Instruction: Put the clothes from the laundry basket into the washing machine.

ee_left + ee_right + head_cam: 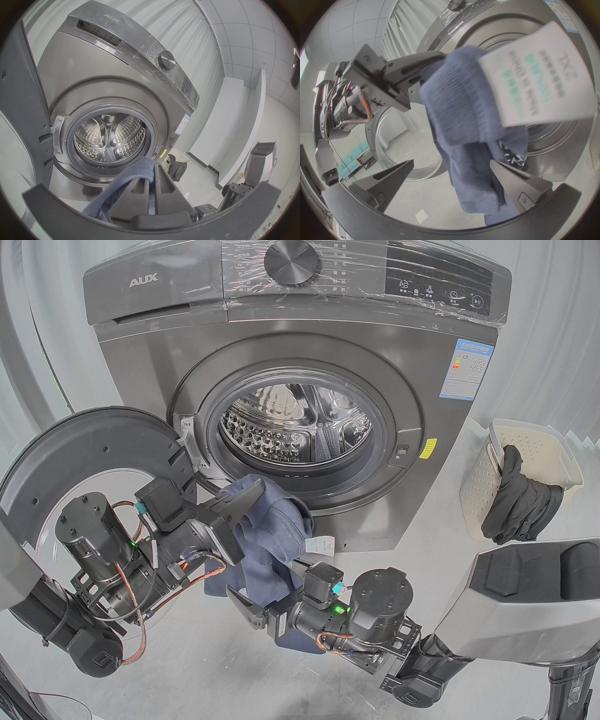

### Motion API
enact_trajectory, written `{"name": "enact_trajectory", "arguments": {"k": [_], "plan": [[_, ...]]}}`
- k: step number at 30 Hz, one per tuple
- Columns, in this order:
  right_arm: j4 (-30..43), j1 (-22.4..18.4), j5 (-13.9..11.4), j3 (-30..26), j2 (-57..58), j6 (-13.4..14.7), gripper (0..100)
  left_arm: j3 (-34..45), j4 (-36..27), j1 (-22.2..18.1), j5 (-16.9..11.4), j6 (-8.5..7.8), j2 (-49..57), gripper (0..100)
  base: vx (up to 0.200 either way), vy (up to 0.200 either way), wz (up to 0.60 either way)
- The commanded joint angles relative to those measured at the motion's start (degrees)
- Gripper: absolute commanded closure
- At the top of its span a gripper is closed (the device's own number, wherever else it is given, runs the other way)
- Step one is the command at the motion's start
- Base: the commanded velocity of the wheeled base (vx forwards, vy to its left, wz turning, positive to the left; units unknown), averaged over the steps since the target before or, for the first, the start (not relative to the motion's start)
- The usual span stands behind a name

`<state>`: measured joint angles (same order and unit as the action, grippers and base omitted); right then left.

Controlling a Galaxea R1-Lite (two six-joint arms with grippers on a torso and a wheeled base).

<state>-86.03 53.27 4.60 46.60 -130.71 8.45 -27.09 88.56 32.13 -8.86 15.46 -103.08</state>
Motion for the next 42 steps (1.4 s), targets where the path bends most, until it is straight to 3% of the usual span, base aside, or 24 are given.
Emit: {"name": "enact_trajectory", "arguments": {"k": [1, 10, 11, 19, 26, 27, 31, 38, 39, 42], "plan": [[0.3, 0.7, -0.1, 1.6, -2.0, -0.5, 0, 0.0, 0.0, 0.1, 0.0, 0.01, 0.0, 100, 0.0, 0.0, 0.0], [0.6, -2.1, 0.6, 9.6, -6.8, -0.5, 0, 0.0, 0.0, -0.1, 0.0, 0.01, 0.3, 100, 0.0, 0.0, 0.0], [0.6, -2.1, 0.7, 9.7, -6.8, -0.5, 100, 0.0, 0.0, -0.1, 0.0, 0.01, 0.3, 100, 0.0, 0.0, 0.0], [-0.2, -1.9, 1.4, 9.3, -5.5, -0.2, 100, 0.0, 0.0, -0.4, 0.0, 0.01, 0.0, 100, 0.0, 0.0, 0.0], [-0.1, -2.1, 1.4, -2.7, 6.3, 0.2, 100, 0.0, 0.0, -1.5, 0.0, 0.19, -0.3, 100, 0.0, 0.0, 0.0], [0.4, -2.6, 1.4, -6.9, 9.9, 0.1, 100, 0.1, 0.0, -1.5, 0.0, 0.19, -0.3, 100, 0.0, 0.0, 0.0], [0.5, -4.5, 1.4, -14.4, 15.1, 0.0, 100, 0.2, 0.0, -1.4, 0.0, 0.27, -0.2, 100, 0.0, 0.0, 0.0], [-0.2, -5.5, 0.7, -18.1, 19.5, -0.4, 100, 0.9, 0.0, -1.1, -0.3, 0.54, -0.1, 100, 0.0, 0.0, 0.0], [-0.2, -5.5, 0.7, -18.4, 19.9, -0.4, 100, 1.0, 0.0, -1.1, -0.4, 0.63, -0.1, 0, 0.0, 0.0, 0.0], [-0.3, -5.6, 0.7, -19.7, 21.1, -0.5, 100, 1.0, 0.0, -1.0, -0.3, 2.21, 0.3, 0, 0.0, 0.0, 0.0]]}}
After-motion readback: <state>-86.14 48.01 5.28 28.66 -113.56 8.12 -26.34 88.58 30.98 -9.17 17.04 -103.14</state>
